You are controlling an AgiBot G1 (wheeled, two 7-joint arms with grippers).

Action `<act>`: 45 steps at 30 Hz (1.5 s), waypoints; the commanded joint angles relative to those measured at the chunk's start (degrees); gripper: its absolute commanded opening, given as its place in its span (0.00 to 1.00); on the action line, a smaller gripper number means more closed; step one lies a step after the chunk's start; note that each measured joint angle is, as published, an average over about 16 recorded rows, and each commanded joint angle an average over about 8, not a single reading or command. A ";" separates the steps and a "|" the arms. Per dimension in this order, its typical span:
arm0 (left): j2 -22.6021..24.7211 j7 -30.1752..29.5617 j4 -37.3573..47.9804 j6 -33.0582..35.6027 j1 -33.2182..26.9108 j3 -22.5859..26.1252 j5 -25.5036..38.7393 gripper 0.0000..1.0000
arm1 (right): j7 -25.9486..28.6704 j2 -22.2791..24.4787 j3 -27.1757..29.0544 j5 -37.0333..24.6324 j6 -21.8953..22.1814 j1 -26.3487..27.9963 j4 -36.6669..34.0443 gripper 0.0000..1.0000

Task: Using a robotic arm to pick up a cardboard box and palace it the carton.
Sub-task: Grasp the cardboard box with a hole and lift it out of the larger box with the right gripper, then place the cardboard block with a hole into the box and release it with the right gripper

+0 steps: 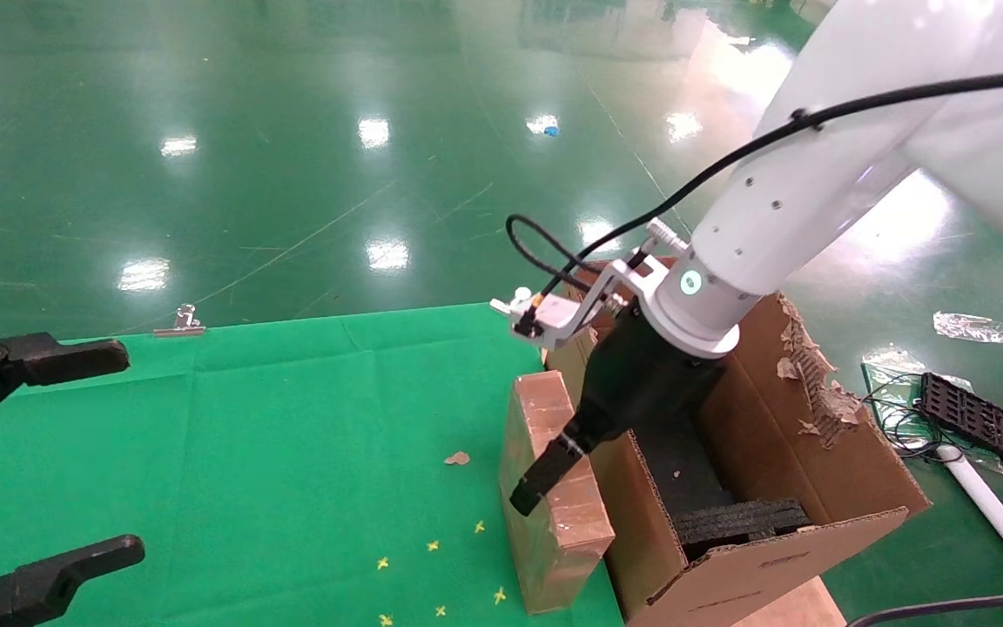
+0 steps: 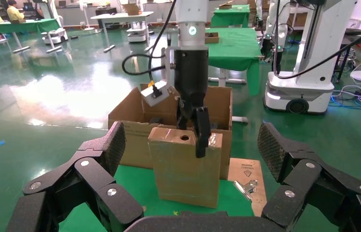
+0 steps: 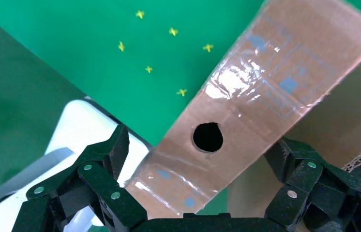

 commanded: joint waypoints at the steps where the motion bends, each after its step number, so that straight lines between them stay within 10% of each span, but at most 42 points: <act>1: 0.00 0.00 0.00 0.00 0.00 0.01 -0.01 1.00 | -0.27 -0.57 -0.25 -0.13 0.14 -0.74 -0.78 0.31; 4: -0.01 0.01 0.00 -0.01 0.00 0.02 -0.01 0.82 | -0.39 -1.19 -0.63 -0.56 -0.08 -1.09 -1.25 0.02; 10: -0.02 0.02 0.00 -0.02 -0.01 0.04 -0.03 0.11 | -0.20 -1.91 -1.40 -1.77 -0.53 -1.17 -1.34 0.00; 12: -0.02 0.03 0.00 -0.02 -0.01 0.05 -0.03 0.01 | 0.02 -2.02 -1.68 -2.15 -0.71 -1.21 -1.18 0.00; 35: -0.06 0.07 0.00 -0.06 -0.03 0.14 -0.09 0.00 | -1.67 -1.00 -2.62 -4.42 -0.89 -0.69 1.68 0.00; 45: -0.07 0.09 0.00 -0.08 -0.04 0.17 -0.12 0.00 | -16.01 5.13 3.54 1.38 -0.68 4.81 -1.36 0.00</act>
